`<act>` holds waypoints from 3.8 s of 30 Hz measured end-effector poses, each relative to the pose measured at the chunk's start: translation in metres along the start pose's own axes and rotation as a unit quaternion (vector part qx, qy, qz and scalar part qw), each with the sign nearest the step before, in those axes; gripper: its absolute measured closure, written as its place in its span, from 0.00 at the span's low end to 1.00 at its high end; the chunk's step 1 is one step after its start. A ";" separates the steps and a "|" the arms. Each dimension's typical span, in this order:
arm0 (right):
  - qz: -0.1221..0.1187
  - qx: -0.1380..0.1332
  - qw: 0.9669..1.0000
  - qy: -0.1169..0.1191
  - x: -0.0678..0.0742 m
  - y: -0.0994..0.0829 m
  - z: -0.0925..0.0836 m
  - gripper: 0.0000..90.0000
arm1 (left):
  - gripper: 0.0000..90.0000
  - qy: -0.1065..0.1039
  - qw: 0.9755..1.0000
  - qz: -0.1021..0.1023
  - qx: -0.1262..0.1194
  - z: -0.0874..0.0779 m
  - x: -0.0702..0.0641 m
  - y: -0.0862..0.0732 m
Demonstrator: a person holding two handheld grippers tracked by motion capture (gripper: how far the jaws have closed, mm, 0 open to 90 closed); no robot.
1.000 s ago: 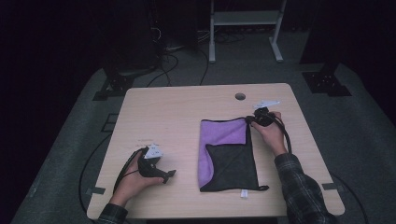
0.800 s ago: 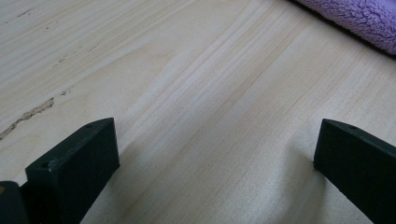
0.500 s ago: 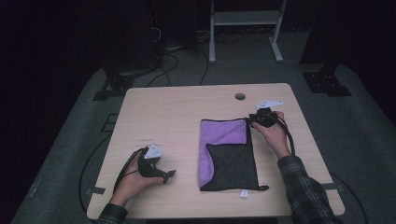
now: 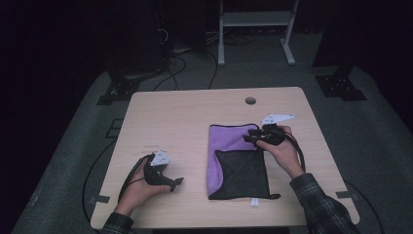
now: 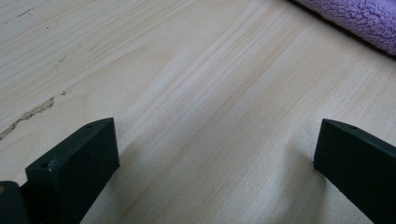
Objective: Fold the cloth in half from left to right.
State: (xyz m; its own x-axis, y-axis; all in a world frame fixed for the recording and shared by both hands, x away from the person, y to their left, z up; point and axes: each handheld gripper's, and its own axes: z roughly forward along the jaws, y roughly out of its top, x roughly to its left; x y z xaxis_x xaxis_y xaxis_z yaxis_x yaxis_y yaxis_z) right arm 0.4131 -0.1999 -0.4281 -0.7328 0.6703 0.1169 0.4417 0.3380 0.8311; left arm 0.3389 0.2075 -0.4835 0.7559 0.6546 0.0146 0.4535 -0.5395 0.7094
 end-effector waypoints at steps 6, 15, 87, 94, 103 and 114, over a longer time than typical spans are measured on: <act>-0.013 0.008 0.999 0.046 0.028 -0.002 0.008 0.63 | 0.00 0.000 1.000 -0.002 -0.001 0.000 0.000 0.000; -0.014 0.025 0.996 0.082 0.049 0.003 0.046 0.60 | 0.00 0.000 1.000 0.000 0.000 0.000 0.000 0.000; -0.017 0.076 0.996 0.045 0.065 -0.109 -0.089 0.86 | 0.00 0.001 1.000 -0.002 -0.002 0.000 -0.001 -0.001; -0.007 0.060 0.997 0.050 0.064 -0.119 -0.110 0.83 | 0.00 0.001 1.000 -0.002 -0.002 0.000 -0.001 -0.001; 0.011 0.038 0.999 0.012 0.048 -0.123 -0.123 0.70 | 0.00 0.002 1.000 -0.002 -0.003 0.000 -0.001 -0.001; -0.010 0.046 0.998 -0.030 0.018 -0.103 -0.096 0.58 | 0.23 -0.008 1.000 0.007 -0.028 -0.003 0.001 0.001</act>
State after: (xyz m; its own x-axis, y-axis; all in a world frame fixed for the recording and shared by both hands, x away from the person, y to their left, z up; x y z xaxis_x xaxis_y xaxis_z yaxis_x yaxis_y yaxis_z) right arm 0.3051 -0.2858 -0.4593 -0.7101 0.7010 0.0655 0.4752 0.4086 0.7793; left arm 0.3389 0.2093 -0.4812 0.7693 0.6387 0.0132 0.4169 -0.5176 0.7472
